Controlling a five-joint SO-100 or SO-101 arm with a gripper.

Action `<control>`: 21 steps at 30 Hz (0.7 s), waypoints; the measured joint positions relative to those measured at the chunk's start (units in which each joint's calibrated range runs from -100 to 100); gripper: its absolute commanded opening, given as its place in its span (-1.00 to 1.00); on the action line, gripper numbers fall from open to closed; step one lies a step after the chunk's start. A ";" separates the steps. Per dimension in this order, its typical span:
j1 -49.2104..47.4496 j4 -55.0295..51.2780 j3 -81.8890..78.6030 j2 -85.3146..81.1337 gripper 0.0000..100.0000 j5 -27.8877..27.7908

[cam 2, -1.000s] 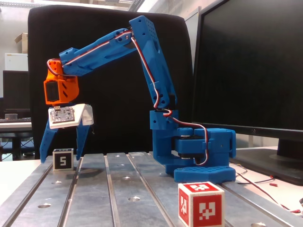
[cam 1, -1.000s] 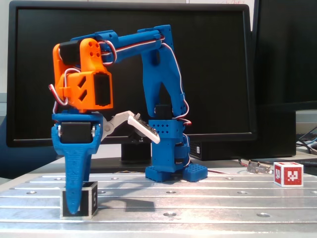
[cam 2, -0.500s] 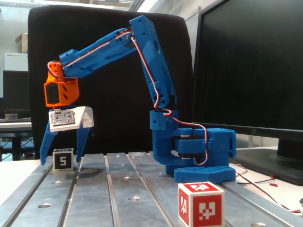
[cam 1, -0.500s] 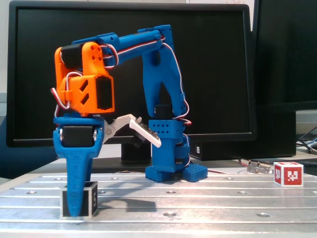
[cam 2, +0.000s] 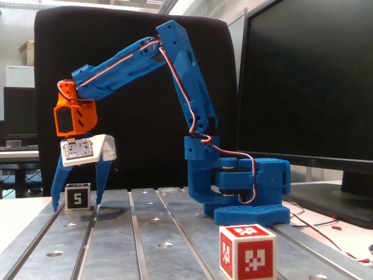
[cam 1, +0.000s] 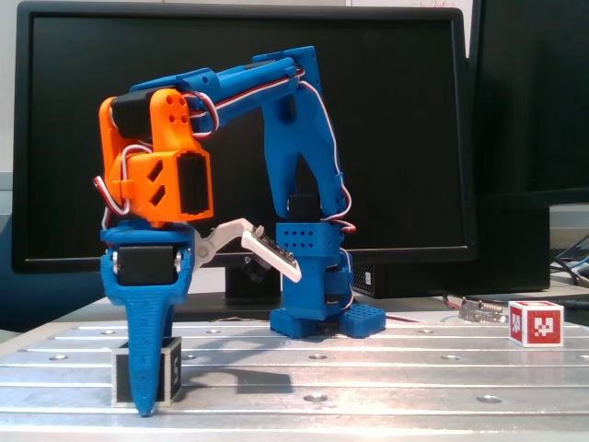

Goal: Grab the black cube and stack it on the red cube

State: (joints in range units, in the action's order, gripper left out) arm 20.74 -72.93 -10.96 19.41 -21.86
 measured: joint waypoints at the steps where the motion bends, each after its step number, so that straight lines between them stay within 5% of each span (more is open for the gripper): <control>1: 0.00 0.00 0.00 0.00 -0.40 0.00; 21: -0.22 0.00 0.09 0.00 -0.63 0.00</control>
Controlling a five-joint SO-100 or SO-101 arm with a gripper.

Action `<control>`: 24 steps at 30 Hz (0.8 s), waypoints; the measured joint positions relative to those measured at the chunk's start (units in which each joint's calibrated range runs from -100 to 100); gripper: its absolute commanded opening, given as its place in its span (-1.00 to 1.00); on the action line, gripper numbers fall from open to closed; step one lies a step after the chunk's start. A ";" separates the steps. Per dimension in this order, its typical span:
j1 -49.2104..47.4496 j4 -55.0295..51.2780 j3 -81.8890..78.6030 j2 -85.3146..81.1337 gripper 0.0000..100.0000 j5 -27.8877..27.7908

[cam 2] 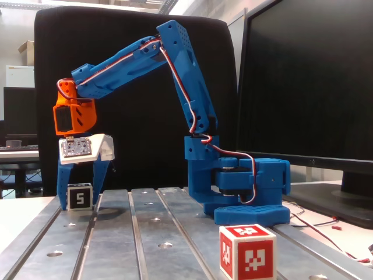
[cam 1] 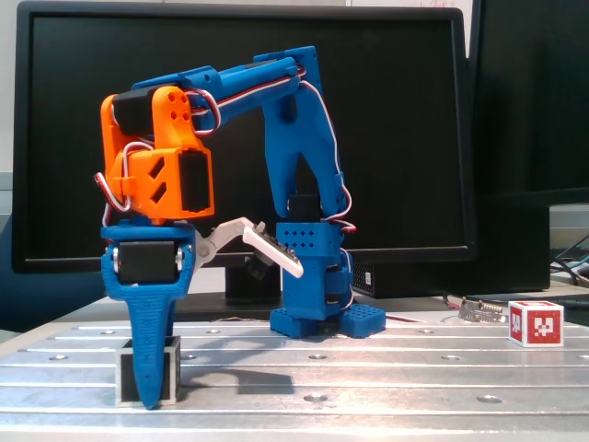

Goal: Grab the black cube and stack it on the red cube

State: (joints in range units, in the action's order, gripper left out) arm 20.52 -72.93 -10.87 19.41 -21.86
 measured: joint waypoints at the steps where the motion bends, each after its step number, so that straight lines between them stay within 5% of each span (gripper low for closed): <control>1: 0.00 0.00 0.00 0.00 -0.64 0.00; 24: 0.00 -4.47 5.07 0.00 -0.66 0.00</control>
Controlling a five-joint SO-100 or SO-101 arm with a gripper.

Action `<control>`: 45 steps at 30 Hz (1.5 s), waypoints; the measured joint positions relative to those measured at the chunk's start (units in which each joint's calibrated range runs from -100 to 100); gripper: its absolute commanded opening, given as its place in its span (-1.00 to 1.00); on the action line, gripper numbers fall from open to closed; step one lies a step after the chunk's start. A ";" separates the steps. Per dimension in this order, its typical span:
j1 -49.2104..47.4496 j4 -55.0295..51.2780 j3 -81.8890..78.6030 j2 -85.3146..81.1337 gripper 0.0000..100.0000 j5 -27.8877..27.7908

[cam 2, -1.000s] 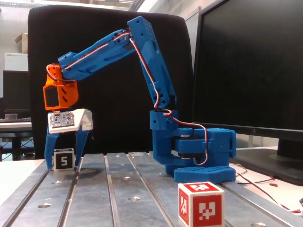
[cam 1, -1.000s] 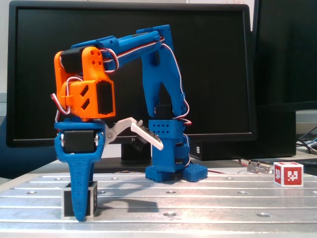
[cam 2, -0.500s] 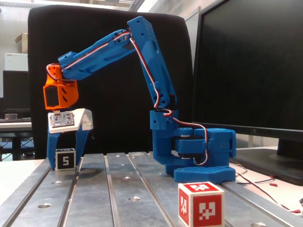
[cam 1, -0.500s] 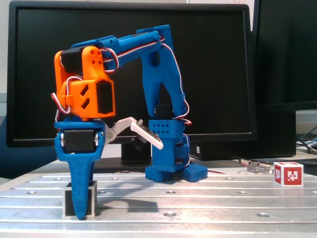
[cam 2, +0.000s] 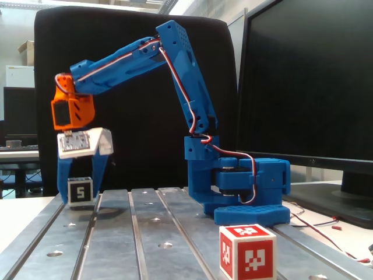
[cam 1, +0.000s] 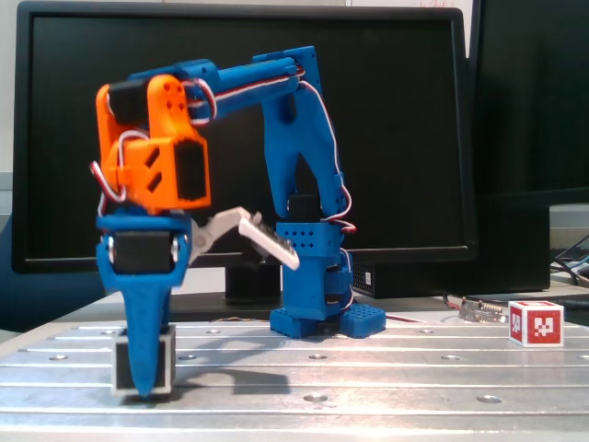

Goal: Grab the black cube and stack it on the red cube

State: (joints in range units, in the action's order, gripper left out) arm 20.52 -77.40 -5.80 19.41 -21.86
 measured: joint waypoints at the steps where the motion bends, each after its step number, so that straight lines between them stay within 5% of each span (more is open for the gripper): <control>1: -0.37 -0.69 0.82 0.00 -0.66 0.00; 20: -11.26 -10.74 15.31 0.00 -0.66 0.00; 45: -37.56 -16.42 17.30 0.08 -0.65 0.00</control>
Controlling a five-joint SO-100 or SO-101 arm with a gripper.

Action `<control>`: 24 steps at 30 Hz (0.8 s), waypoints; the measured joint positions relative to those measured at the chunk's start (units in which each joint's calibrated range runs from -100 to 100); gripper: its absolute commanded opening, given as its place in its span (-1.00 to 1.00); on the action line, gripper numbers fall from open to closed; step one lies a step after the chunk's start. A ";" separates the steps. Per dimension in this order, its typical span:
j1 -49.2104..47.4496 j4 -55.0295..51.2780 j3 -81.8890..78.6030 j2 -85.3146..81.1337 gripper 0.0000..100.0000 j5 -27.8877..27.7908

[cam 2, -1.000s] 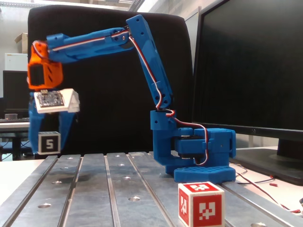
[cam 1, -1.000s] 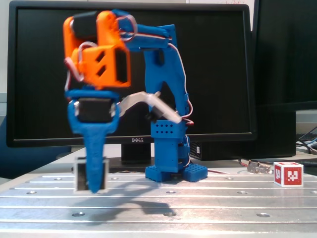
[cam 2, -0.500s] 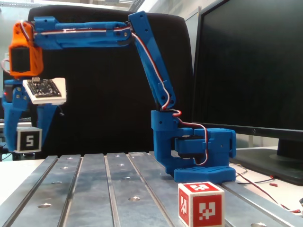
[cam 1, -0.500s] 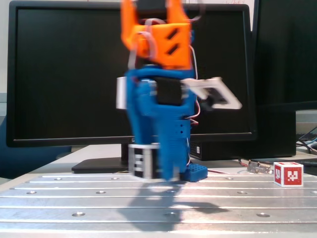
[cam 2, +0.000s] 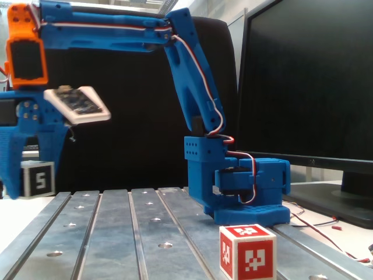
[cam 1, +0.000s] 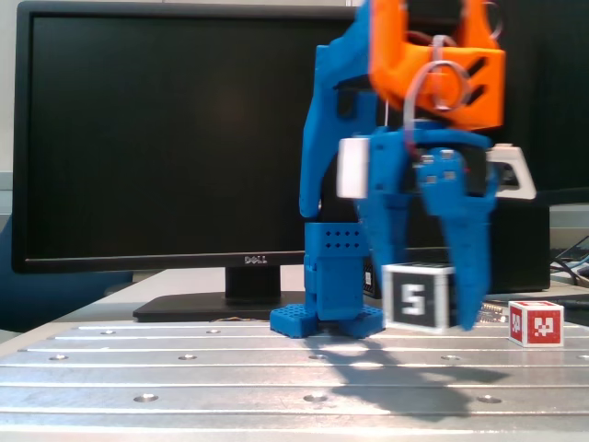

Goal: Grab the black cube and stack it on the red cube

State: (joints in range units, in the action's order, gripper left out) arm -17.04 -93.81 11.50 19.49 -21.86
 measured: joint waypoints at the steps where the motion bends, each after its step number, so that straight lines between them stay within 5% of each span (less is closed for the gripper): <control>1: -1.26 -0.77 0.00 0.00 -0.65 0.00; 24: -20.44 -5.50 -6.79 -8.63 -0.65 0.73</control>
State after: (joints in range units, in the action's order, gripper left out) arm -37.48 -99.31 4.71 10.87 -21.12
